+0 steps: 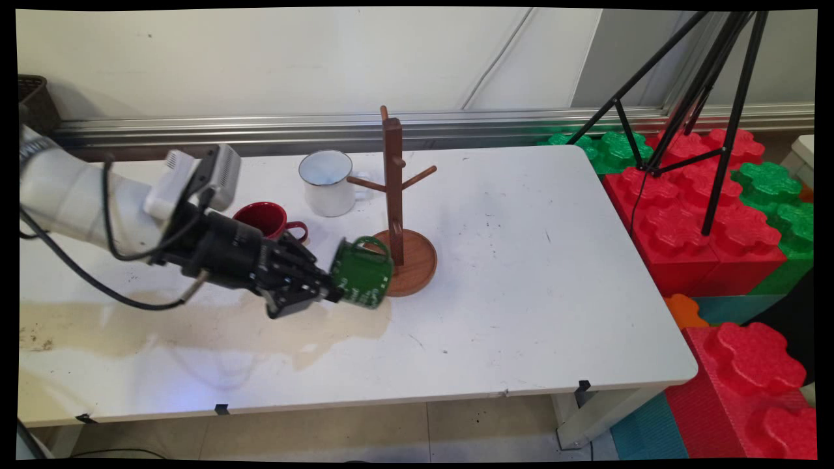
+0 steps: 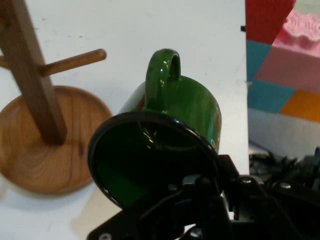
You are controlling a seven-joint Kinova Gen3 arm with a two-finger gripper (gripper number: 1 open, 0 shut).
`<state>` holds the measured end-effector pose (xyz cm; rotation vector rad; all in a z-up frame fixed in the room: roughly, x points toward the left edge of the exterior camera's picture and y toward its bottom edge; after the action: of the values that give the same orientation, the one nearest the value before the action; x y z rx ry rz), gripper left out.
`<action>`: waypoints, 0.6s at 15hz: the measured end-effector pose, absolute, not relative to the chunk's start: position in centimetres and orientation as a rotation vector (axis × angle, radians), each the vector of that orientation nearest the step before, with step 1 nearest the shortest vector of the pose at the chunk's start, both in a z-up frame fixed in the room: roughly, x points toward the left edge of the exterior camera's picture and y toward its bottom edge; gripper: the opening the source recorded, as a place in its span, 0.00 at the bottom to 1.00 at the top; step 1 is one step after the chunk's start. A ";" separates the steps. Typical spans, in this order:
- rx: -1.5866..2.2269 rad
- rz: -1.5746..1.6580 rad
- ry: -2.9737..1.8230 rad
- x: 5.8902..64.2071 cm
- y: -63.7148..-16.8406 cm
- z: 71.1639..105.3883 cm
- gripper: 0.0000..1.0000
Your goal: Place the picked object on the table
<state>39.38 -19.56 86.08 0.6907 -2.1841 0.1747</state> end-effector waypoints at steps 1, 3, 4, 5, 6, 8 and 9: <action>0.690 0.181 -2.210 39.8 -19.5 86.7 0.00; 0.697 0.192 -2.253 40.5 -19.3 87.7 0.00; 0.701 0.197 -2.269 40.8 -19.3 88.0 0.00; 0.706 0.203 -2.294 41.1 -19.2 88.6 0.00; 0.710 0.207 -2.311 41.4 -19.1 88.9 0.00; 0.733 0.222 -2.361 42.0 -19.1 89.8 0.00; 0.755 0.232 -2.387 42.3 -19.0 90.3 0.00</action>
<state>42.26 -19.04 90.26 0.7553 -2.3866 0.2321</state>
